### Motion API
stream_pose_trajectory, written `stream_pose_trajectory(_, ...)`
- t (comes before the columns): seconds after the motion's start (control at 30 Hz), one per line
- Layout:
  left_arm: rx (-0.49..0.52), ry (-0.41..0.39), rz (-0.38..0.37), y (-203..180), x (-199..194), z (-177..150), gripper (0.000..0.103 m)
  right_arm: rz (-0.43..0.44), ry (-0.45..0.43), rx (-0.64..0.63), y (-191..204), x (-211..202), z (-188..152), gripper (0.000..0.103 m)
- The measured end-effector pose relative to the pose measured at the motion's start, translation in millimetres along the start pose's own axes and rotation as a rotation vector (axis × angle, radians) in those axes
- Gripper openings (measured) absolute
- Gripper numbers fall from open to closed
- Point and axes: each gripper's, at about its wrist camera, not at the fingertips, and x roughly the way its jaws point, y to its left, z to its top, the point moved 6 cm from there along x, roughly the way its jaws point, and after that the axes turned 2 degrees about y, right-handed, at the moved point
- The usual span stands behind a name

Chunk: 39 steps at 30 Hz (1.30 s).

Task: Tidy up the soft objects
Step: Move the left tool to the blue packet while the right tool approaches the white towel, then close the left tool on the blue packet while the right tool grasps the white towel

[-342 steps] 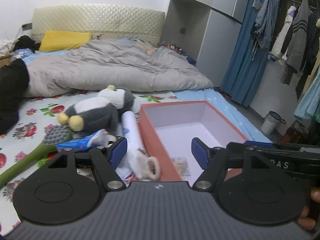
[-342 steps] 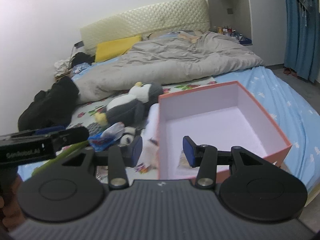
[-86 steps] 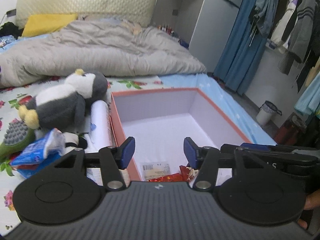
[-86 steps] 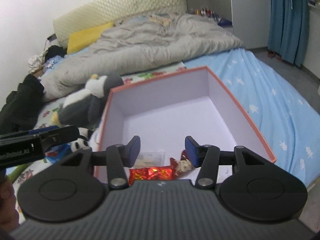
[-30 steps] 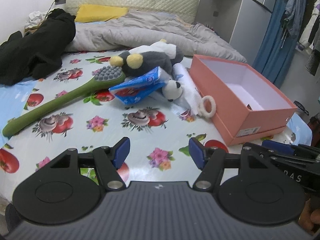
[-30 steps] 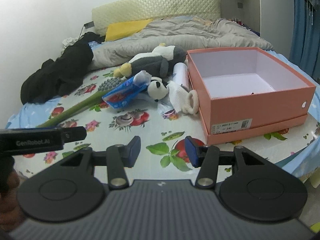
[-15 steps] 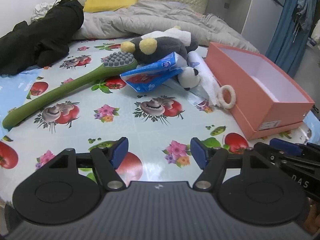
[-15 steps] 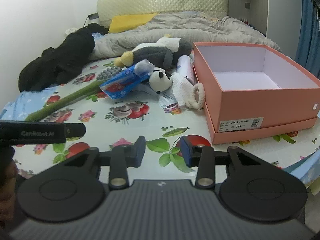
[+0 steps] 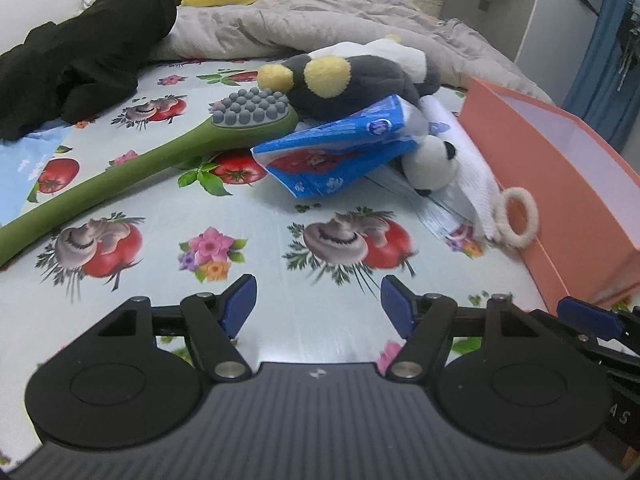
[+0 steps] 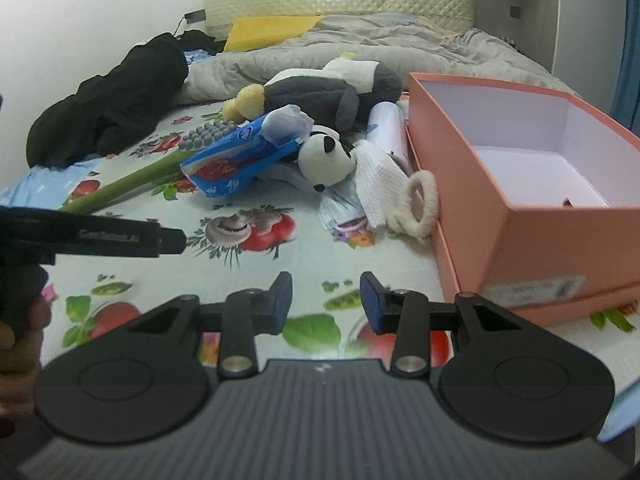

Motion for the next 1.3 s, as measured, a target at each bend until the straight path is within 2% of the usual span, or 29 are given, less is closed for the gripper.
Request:
stream_pose_trajectory(0.23, -0.045, -0.005, -0.001, 5.5, 36.8, 17.5, 0.074, -0.017, -0.010, -0.016, -1.6, 35.7, 14.6, 0.041)
stream_pose_trajectory(0.4, -0.096, -0.021, -0.009, 14.2, 56.4, 30.0, 0.073, -0.050, -0.025, -0.041, -4.8, 55.4, 24.3, 0.036)
stream_pose_trajectory(0.73, -0.166, -0.066, -0.015, 23.1, 88.8, 52.8, 0.072, -0.148, -0.065, -0.138, -8.0, 87.6, 41.8, 0.034)
stream_pose_trajectory(0.87, -0.195, -0.073, -0.005, 29.2, 99.1, 57.5, 0.064, -0.183, -0.090, -0.182, -6.1, 96.9, 48.4, 0.032)
stream_pose_trajectory(1.1, -0.254, -0.086, -0.047, 37.5, 109.0, 60.8, 0.063, -0.236, -0.089, -0.226, -6.5, 109.8, 51.8, 0.031)
stream_pose_trajectory(1.13, -0.260, -0.085, -0.051, 38.2, 110.2, 60.8, 0.062, -0.238, -0.082, -0.225, -6.9, 111.8, 51.1, 0.031)
stream_pose_trajectory(1.23, -0.285, -0.081, -0.090, 38.6, 114.8, 60.1, 0.051, -0.226, -0.054, -0.201, -9.8, 118.5, 48.8, 0.031)
stream_pose_trajectory(1.3, -0.299, -0.081, -0.112, 38.0, 116.5, 59.3, 0.038, -0.213, -0.032, -0.185, -11.2, 122.1, 46.6, 0.030)
